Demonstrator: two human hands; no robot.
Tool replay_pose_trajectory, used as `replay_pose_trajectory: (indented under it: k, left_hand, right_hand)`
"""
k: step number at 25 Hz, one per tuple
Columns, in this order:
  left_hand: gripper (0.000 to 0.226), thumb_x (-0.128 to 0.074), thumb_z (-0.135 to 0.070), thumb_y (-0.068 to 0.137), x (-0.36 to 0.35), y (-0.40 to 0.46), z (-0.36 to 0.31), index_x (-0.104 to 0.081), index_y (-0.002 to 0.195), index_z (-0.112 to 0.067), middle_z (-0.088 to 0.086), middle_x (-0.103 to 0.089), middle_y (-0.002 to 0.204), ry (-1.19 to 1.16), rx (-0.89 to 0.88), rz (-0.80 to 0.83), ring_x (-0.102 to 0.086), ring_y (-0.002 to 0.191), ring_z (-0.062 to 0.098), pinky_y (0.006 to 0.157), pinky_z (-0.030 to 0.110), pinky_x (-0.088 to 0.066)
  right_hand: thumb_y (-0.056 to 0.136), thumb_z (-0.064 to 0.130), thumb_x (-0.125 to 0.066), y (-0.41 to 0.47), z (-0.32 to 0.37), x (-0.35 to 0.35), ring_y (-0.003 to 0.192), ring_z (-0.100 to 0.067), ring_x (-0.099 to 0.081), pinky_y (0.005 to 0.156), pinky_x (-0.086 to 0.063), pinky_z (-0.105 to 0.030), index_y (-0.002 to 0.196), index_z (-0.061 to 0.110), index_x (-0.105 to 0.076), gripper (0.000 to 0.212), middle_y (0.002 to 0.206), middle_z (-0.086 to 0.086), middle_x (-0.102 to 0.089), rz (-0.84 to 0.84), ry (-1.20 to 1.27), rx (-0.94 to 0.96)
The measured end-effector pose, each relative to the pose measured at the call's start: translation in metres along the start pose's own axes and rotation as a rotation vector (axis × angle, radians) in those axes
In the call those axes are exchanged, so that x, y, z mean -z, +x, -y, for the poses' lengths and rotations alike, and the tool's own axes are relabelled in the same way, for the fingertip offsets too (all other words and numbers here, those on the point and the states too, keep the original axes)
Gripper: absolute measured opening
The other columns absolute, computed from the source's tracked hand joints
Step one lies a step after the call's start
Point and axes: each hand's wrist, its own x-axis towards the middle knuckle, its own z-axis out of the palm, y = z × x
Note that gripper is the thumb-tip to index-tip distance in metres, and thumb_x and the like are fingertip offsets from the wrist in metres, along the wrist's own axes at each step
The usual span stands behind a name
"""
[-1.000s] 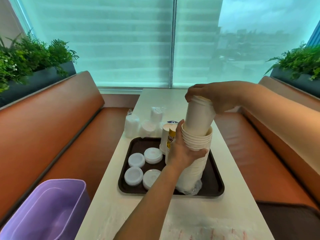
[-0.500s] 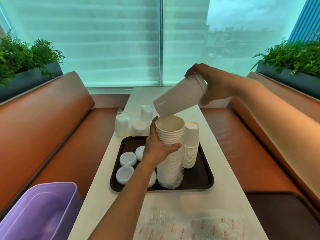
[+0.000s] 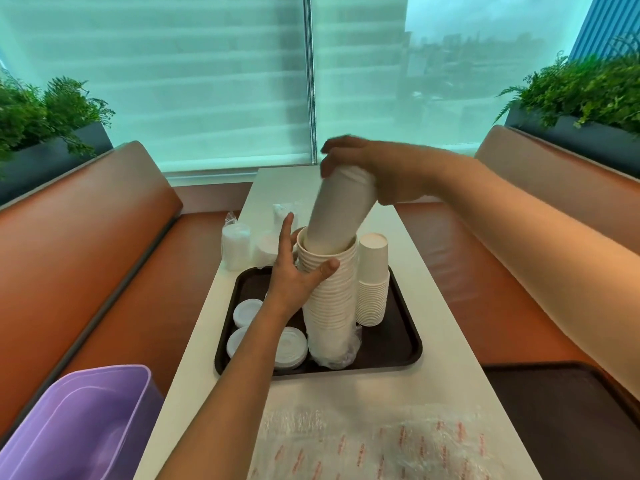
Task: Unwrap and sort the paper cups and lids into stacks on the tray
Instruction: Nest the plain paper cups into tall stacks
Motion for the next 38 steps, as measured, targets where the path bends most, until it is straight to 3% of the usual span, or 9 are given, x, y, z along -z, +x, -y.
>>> replay_pose_trajectory:
  k: [3,6,9,12,16,29,32,35,38]
  left_hand:
    - [0.110,-0.080,-0.060,0.047,-0.001,0.003,0.000,-0.013,0.135,-0.055,-0.015,-0.040,0.135,-0.002,-0.001,0.004,-0.045,0.125,0.013,0.099,0.030,-0.041]
    - [0.101,-0.086,-0.039,0.057,-0.006,0.007,0.000,-0.028,0.140,-0.037,-0.012,-0.049,0.125,0.027,0.013,-0.001,-0.049,0.122,0.015,0.094,0.026,-0.043]
    - [0.097,-0.082,-0.045,0.052,-0.005,0.008,0.003,-0.037,0.136,-0.027,-0.015,-0.054,0.120,0.028,-0.028,-0.051,-0.054,0.113,0.004,0.087,0.012,-0.044]
    - [0.098,-0.081,-0.038,0.054,0.001,0.006,0.006,-0.026,0.136,-0.042,-0.022,-0.045,0.126,0.021,-0.049,-0.042,-0.047,0.114,-0.009,0.091,0.010,-0.040]
    - [0.089,-0.075,-0.046,0.050,0.003,0.008,0.000,-0.027,0.125,-0.053,-0.031,-0.043,0.121,0.083,-0.059,-0.004,-0.045,0.107,-0.020,0.086,0.002,-0.039]
    - [0.082,-0.075,-0.032,0.054,0.015,0.015,-0.007,-0.033,0.124,-0.037,-0.021,-0.045,0.115,0.126,0.032,0.088,-0.048,0.105,-0.011,0.087,0.007,-0.038]
    - [0.083,-0.076,-0.031,0.054,0.016,0.011,-0.006,-0.032,0.124,-0.039,-0.023,-0.045,0.115,0.121,0.030,0.077,-0.048,0.106,-0.009,0.089,0.009,-0.038]
    - [0.083,-0.076,-0.033,0.054,0.013,0.007,-0.005,-0.032,0.124,-0.042,-0.024,-0.045,0.116,0.117,0.031,0.060,-0.048,0.109,-0.005,0.091,0.011,-0.038]
    - [0.083,-0.075,-0.032,0.054,0.011,0.006,-0.004,-0.032,0.124,-0.042,-0.026,-0.046,0.115,0.099,0.029,0.052,-0.049,0.107,-0.007,0.089,0.010,-0.039]
  right_hand:
    - [0.074,-0.010,-0.058,0.013,0.023,-0.027,0.131,-0.029,-0.037,0.106,-0.035,-0.044,0.141,0.034,-0.035,0.083,0.156,0.006,-0.017,0.249,-0.174,-0.023]
    - [0.078,0.012,-0.061,0.017,0.022,-0.061,0.139,-0.029,-0.025,0.110,-0.028,-0.049,0.144,0.046,-0.025,0.082,0.158,0.012,-0.011,0.359,-0.116,-0.081]
    - [0.075,0.019,-0.058,-0.001,-0.003,-0.093,0.133,-0.004,-0.034,0.111,-0.027,-0.026,0.137,0.036,-0.035,0.069,0.149,0.004,-0.035,-0.191,0.597,-0.094]
    - [0.067,0.020,-0.064,-0.029,-0.044,-0.162,0.117,-0.009,-0.046,0.086,-0.040,-0.023,0.135,0.030,-0.035,0.074,0.133,0.005,-0.043,-0.748,0.950,-0.545]
    - [0.051,0.031,-0.082,-0.046,-0.068,-0.268,0.117,-0.019,-0.050,0.097,-0.046,-0.042,0.140,0.030,-0.026,0.105,0.132,0.002,-0.046,-0.531,1.037,-0.728]
    - [0.067,0.015,-0.084,0.014,-0.162,-0.298,0.123,-0.030,-0.048,0.098,-0.043,-0.040,0.140,0.019,-0.031,0.090,0.137,-0.007,-0.049,-0.465,1.000,-0.793]
    - [0.069,0.038,-0.078,0.006,-0.149,-0.299,0.137,-0.030,-0.028,0.113,-0.025,-0.042,0.145,0.014,-0.025,0.096,0.148,-0.011,-0.033,-0.541,0.851,-0.851]
    - [0.069,0.053,-0.056,-0.016,-0.096,-0.310,0.120,-0.031,-0.040,0.101,-0.024,-0.024,0.129,0.002,-0.044,0.080,0.128,-0.017,-0.046,-0.777,0.694,-0.716]
    - [0.070,0.044,-0.072,-0.011,-0.064,-0.321,0.121,-0.021,-0.043,0.104,-0.037,-0.033,0.132,0.010,-0.042,0.077,0.130,-0.003,-0.045,-0.533,0.902,-0.572]
